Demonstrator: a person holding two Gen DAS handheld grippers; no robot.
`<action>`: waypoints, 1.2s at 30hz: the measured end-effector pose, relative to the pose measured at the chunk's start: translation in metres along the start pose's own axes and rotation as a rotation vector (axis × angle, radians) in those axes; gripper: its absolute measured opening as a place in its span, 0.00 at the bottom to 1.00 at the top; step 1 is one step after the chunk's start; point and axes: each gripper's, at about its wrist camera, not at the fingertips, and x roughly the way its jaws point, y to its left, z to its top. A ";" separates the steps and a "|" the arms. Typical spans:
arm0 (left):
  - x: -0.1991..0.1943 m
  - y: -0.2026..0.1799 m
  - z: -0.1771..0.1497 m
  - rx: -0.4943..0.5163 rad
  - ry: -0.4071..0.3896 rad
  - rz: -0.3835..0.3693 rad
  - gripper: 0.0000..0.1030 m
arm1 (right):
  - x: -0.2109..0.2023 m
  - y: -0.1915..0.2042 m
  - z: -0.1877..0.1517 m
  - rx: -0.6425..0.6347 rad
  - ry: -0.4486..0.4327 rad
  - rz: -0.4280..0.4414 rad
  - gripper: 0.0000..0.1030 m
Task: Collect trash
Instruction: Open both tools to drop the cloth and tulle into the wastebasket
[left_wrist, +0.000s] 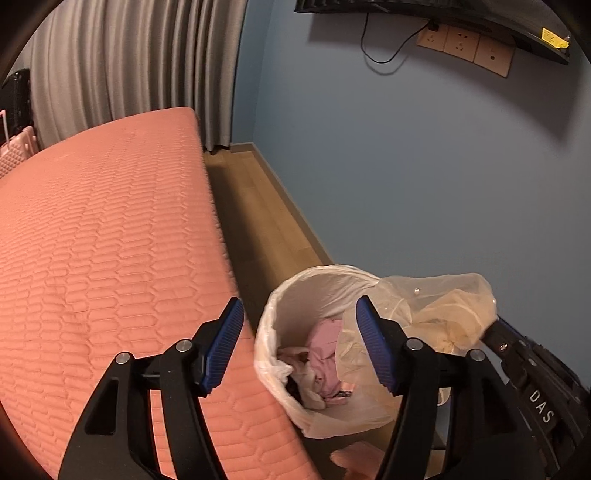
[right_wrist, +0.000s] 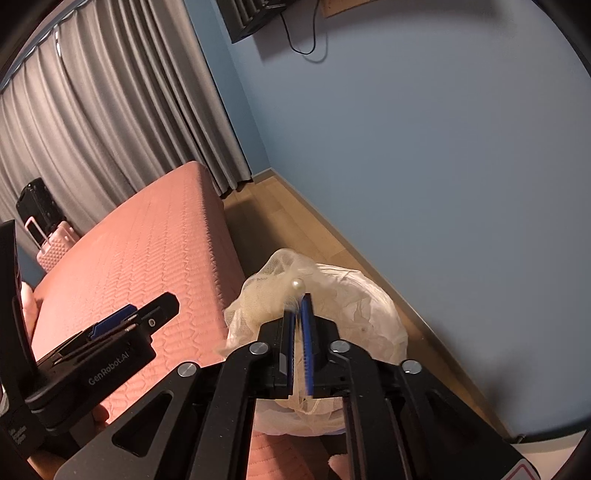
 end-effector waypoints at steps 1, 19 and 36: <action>0.000 0.002 -0.001 -0.002 0.000 0.005 0.59 | 0.002 0.003 0.000 -0.006 0.006 0.005 0.08; -0.004 0.031 -0.009 -0.039 0.008 0.062 0.59 | 0.014 0.015 -0.010 -0.047 0.054 -0.009 0.25; -0.006 0.043 -0.021 -0.049 0.022 0.092 0.60 | 0.022 0.012 -0.024 -0.054 0.085 -0.045 0.39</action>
